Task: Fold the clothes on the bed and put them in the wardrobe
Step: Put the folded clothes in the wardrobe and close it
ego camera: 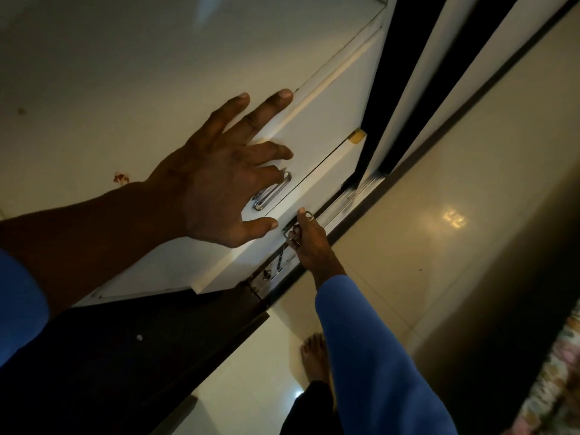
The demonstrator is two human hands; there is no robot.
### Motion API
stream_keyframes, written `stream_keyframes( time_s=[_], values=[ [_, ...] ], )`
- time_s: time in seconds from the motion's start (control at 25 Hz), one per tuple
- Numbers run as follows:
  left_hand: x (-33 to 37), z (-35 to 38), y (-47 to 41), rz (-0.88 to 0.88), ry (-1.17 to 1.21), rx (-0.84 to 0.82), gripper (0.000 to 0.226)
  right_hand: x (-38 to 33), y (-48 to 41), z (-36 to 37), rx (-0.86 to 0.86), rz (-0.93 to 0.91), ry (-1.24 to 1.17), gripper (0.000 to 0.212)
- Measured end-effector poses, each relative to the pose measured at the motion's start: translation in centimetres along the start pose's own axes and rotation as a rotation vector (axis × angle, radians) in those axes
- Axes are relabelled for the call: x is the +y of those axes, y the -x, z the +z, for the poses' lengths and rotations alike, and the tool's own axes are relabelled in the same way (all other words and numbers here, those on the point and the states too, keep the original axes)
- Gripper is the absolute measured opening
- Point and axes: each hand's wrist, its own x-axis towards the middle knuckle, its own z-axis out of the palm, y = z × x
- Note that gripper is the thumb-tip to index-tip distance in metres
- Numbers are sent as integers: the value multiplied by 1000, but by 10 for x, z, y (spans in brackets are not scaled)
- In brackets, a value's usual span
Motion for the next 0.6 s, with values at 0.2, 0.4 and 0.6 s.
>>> stream_keyframes(
  time_s=[0.2,0.4,0.6],
  values=[
    [-2,3,0,16,49,44,78,11,19,-36,34,-43,-75,24],
    [-2,-2,5,16,3,47,70,12,59,-98,177,-63,97,33],
    [83,6,0,-495,189,374,45,-11,124,-97,512,-945,1200,63]
  ],
)
